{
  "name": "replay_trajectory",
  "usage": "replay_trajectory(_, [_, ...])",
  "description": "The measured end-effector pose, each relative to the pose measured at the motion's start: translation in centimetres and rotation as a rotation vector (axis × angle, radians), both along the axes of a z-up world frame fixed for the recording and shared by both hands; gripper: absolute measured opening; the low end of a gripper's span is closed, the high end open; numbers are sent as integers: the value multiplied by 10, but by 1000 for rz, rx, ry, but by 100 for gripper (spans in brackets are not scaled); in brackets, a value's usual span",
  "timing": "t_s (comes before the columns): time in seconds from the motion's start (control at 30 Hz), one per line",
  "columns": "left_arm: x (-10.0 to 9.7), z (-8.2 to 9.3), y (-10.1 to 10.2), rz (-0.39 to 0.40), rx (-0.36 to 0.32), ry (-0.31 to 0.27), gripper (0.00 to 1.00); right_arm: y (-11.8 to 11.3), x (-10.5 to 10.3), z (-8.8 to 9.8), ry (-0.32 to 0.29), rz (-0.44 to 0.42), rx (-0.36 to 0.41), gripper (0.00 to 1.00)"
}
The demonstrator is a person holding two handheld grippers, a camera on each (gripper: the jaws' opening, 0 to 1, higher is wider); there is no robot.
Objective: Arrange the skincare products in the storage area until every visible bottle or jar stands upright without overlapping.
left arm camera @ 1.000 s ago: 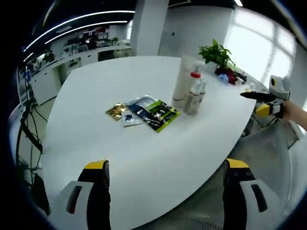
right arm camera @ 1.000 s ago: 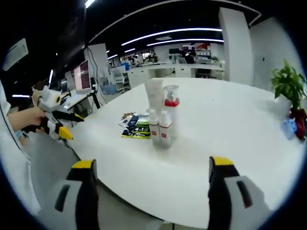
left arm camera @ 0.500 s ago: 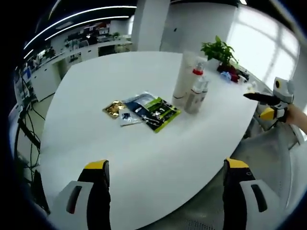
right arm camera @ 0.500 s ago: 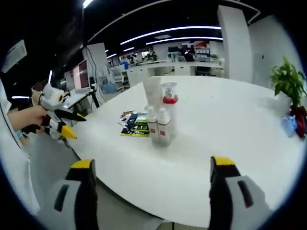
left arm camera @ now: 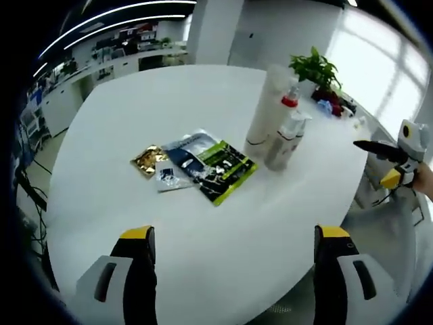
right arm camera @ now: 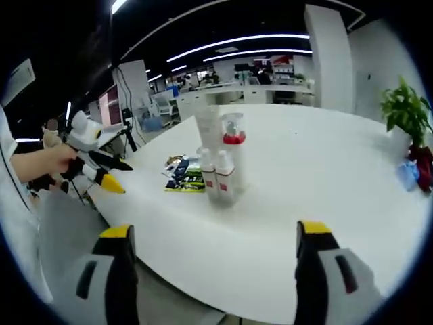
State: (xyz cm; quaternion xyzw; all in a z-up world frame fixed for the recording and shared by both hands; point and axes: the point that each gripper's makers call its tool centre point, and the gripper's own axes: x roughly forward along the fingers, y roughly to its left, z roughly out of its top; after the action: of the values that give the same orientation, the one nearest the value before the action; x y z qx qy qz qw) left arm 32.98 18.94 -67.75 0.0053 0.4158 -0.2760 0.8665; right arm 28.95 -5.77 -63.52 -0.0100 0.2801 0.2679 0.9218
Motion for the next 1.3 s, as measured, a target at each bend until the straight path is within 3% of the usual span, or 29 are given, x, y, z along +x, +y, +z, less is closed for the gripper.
replay_trajectory(0.37, [47, -11, -20, 8, 47, -6, 95, -2, 6, -8, 25, -19, 6, 99])
replay_trajectory(0.97, [130, -45, -31, 234, 77, 29, 91, -2, 9, -22, 73, -38, 15, 99])
replay_trajectory(1.3, [155, -59, -42, 314, 144, 9, 92, -4, 12, -27, 91, -49, 20, 99])
